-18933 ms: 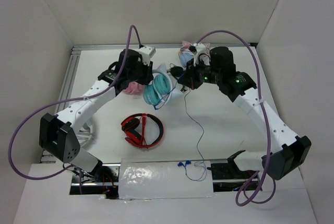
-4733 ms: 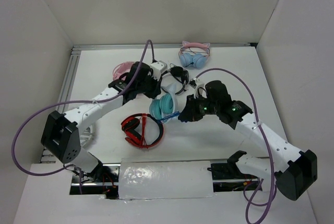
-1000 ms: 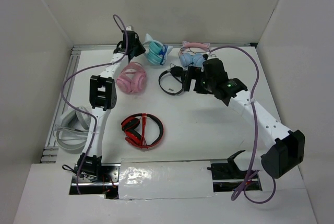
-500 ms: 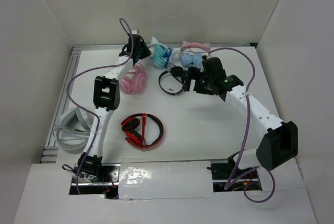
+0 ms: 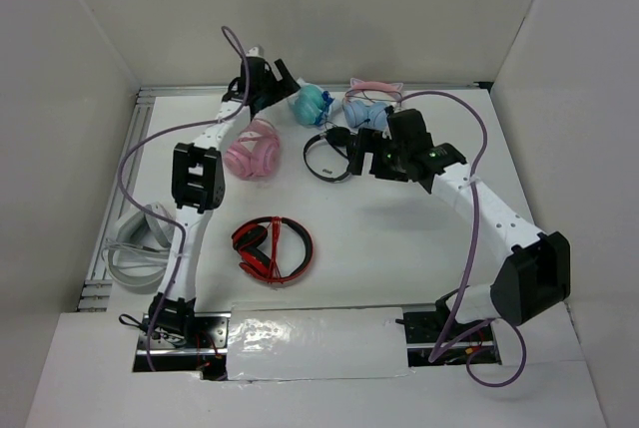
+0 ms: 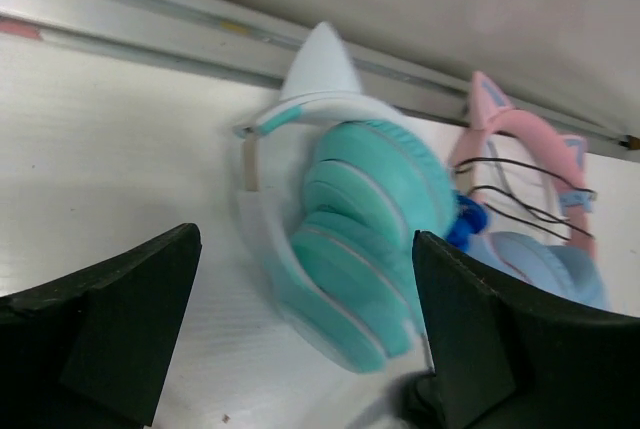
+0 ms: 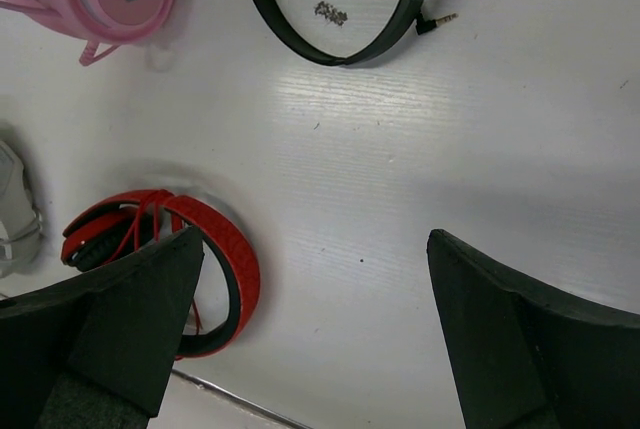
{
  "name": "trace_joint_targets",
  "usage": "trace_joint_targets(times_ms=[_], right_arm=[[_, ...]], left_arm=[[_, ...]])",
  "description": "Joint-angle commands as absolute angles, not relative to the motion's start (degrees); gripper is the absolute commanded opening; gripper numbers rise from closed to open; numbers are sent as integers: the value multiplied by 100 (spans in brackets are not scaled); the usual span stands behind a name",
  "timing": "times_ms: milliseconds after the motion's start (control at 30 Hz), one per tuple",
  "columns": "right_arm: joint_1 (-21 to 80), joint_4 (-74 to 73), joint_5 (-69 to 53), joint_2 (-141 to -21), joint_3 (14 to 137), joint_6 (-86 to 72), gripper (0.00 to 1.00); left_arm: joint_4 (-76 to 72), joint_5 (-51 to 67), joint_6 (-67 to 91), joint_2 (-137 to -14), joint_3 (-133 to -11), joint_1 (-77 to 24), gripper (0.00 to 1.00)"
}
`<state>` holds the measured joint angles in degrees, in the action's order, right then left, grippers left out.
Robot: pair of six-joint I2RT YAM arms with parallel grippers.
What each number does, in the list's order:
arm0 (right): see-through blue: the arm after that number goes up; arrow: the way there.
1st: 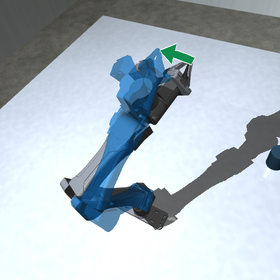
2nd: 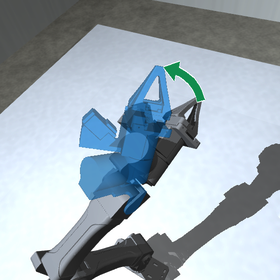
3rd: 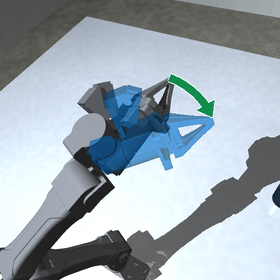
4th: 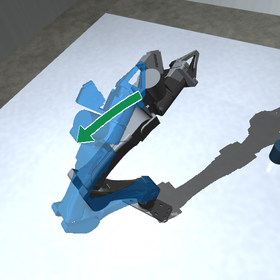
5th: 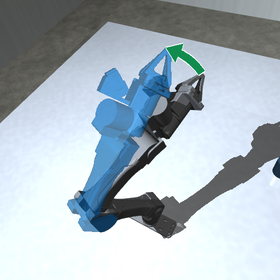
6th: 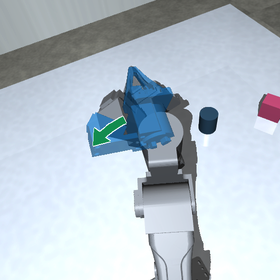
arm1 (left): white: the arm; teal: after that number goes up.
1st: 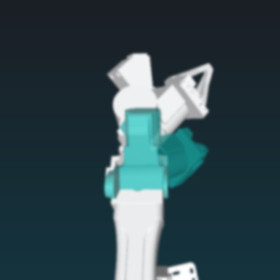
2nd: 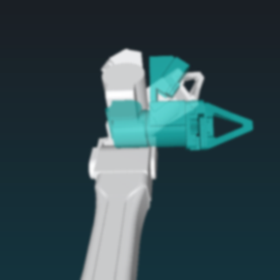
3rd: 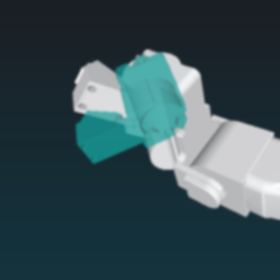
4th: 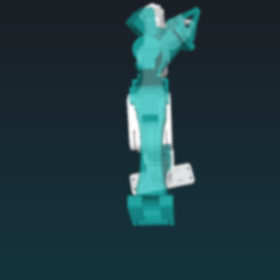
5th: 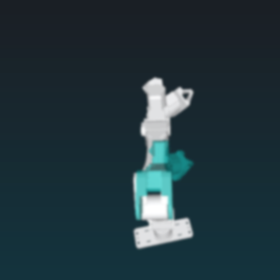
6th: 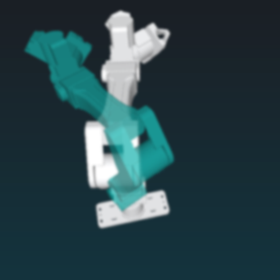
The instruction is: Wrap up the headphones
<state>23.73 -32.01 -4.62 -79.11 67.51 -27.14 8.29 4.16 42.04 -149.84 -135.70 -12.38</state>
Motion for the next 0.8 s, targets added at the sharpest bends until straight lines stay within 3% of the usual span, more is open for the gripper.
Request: trace_joint_targets(times_ms=[0, 100, 267, 400, 500, 600, 767], right_arm=[[2355, -2840, -378, -7489, 6882, -2672, 100], [2355, -2628, -124, -7050, 6628, -2908, 100], [2303, -2487, 316, -6225, 5952, -3321, 100], [2250, -2671, 843, -5731, 5433, -3849, 100], [2250, -2646, 984, -5258, 4888, -4094, 100], [2232, -2549, 1211, -4757, 4221, -4200, 100], [2215, -2611, 1809, -4202, 3727, -4640, 100]], left_arm=[[588, 728, 4079, -13950, -13623, -1204, 99], [826, 861, 3877, -13293, -13439, -1213, 99], [966, 1484, 3429, -11213, -11737, -1204, 99], [1579, 2153, 2937, -9539, -9868, -1370, 99], [1793, 1522, 2935, -8125, -8131, -1766, 99], [1670, 1748, 3434, -6291, -6398, -1933, 99], [2222, 1225, 3885, -4441, -4609, -2065, 99]])
